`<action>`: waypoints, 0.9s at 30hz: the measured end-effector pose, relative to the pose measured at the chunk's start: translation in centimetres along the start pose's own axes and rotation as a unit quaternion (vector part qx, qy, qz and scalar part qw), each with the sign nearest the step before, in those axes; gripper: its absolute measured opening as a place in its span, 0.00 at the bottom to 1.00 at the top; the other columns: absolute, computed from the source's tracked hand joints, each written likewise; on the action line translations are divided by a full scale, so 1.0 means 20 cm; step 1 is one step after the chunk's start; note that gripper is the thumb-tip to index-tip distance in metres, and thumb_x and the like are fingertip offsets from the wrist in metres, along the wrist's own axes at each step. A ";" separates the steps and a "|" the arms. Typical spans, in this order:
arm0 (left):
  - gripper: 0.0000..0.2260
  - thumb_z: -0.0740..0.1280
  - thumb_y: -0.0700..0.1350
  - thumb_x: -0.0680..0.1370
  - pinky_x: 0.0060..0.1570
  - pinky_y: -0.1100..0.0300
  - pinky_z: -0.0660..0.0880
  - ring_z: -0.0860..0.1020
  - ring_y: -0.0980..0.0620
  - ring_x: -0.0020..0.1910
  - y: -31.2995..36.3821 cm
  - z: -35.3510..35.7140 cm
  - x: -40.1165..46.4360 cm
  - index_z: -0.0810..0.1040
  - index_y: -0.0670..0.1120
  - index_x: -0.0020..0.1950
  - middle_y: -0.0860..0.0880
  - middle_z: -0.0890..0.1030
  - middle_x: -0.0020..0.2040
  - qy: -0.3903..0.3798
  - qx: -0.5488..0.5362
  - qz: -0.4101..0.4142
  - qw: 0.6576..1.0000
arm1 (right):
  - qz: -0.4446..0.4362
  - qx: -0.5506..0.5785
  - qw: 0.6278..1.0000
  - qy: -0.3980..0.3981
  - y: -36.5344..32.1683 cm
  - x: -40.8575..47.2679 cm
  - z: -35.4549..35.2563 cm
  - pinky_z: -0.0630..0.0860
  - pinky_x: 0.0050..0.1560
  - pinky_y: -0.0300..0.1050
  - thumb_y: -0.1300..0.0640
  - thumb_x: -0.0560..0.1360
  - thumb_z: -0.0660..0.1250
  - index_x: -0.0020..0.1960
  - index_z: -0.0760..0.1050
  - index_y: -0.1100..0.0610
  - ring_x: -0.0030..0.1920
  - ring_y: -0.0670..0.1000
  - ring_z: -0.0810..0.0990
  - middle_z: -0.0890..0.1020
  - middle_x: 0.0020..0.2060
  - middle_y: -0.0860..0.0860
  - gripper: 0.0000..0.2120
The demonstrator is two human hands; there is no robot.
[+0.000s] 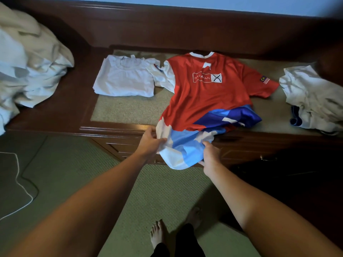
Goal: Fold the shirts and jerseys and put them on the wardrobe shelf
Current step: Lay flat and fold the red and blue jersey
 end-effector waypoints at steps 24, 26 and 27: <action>0.14 0.76 0.44 0.71 0.45 0.55 0.78 0.81 0.51 0.42 0.05 0.51 0.00 0.80 0.50 0.55 0.51 0.83 0.45 -0.091 0.241 0.113 0.960 | -0.049 -0.123 0.988 0.074 -0.16 0.25 -0.46 0.79 0.37 0.48 0.60 0.80 0.67 0.54 0.80 0.61 0.37 0.55 0.81 0.78 0.33 0.53 0.06; 0.12 0.74 0.41 0.71 0.46 0.55 0.77 0.82 0.50 0.42 0.11 0.70 0.01 0.82 0.49 0.53 0.52 0.84 0.42 -0.121 0.258 0.139 0.948 | -0.051 -0.108 0.989 0.086 -0.22 0.33 -0.55 0.79 0.37 0.49 0.59 0.80 0.67 0.57 0.78 0.59 0.40 0.56 0.81 0.78 0.35 0.55 0.07; 0.11 0.73 0.41 0.71 0.46 0.54 0.78 0.82 0.50 0.42 0.13 0.79 0.01 0.82 0.49 0.53 0.52 0.84 0.42 -0.137 0.262 0.153 0.943 | -0.051 -0.097 0.990 0.087 -0.24 0.36 -0.59 0.80 0.37 0.49 0.58 0.80 0.68 0.60 0.77 0.56 0.42 0.57 0.82 0.79 0.38 0.56 0.09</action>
Point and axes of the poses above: each hand's wrist, its own x-axis towards the middle knuckle, its own z-axis out of the palm, y = z × x, the point moved 4 cm from there along x, towards the middle knuckle
